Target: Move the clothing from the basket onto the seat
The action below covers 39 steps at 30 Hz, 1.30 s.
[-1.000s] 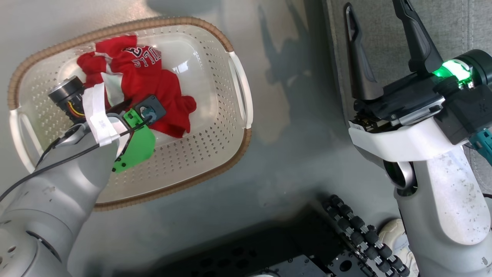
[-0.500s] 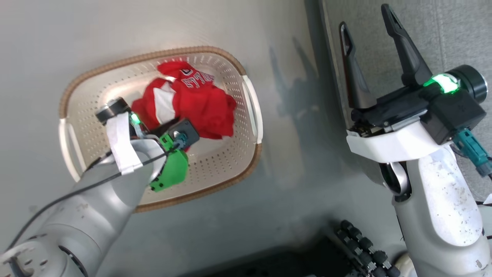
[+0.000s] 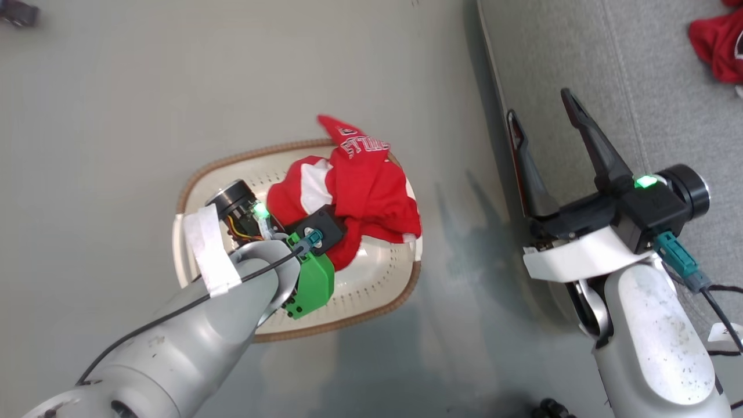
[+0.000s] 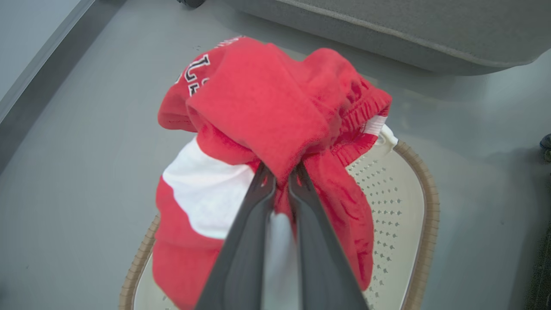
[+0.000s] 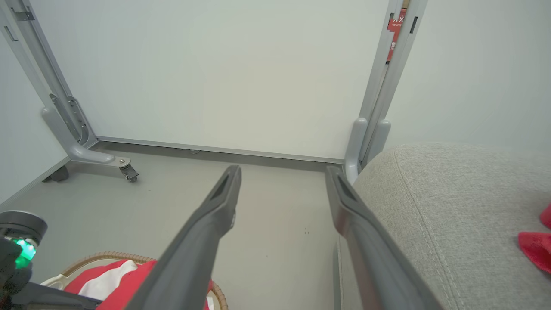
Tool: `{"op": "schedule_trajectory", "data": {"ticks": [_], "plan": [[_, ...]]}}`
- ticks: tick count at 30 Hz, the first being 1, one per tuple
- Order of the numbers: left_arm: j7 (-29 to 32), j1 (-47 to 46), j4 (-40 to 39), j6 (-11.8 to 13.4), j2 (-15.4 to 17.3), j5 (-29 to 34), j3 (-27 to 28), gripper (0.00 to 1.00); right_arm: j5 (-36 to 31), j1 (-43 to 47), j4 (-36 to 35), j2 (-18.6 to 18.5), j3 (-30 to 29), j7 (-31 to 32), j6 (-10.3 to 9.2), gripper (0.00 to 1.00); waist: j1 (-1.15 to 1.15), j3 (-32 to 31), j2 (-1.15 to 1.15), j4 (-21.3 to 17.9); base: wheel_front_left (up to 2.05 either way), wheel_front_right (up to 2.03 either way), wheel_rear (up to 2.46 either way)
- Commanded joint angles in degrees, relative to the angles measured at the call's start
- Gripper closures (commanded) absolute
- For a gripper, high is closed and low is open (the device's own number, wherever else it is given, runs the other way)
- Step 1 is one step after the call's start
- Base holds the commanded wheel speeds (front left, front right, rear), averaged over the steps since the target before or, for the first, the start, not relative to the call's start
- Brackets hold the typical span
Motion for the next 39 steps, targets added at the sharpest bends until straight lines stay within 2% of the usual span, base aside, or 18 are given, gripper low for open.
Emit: {"op": "schedule_trajectory", "data": {"ticks": [1, 12, 19, 31, 39], "plan": [[-0.3, 1.8, -1.7, -0.1, 0.9, -0.7, 1.0, 1.00, -0.2, 1.6, 0.5, -0.2, -0.4, 0.0, -0.06, 0.00, 0.00, -7.5, 0.00, 4.0, 0.00, 0.00, 0.00], [-0.3, 11.4, -16.8, 2.0, 4.4, 0.2, 13.3, 1.00, 0.0, 8.9, 3.0, -0.3, -1.5, 0.0, -0.06, 0.00, 0.00, -20.7, 0.00, 6.0, 0.00, 0.00, 0.00], [-0.3, 17.3, -24.0, 2.6, 4.5, 1.1, 21.3, 1.00, 0.3, 13.1, 3.5, -0.2, -2.2, 0.0, -0.06, 0.00, 0.00, -26.2, 0.00, 6.8, 0.00, 0.00, 0.00], [-0.3, 22.5, -34.6, 2.5, 2.2, 2.9, 31.6, 1.00, 1.6, 16.6, 2.8, -0.2, -2.7, 0.0, -0.06, 0.00, 0.00, -29.6, 0.00, 7.8, 0.00, 0.00, 0.00], [-0.3, 24.8, -38.9, 2.3, 1.3, 4.8, 35.1, 1.00, 2.6, 17.8, 2.6, -0.2, -2.4, 0.0, -0.06, 0.00, 0.00, -30.7, 0.00, 7.6, 0.00, 0.00, 0.00]]}}
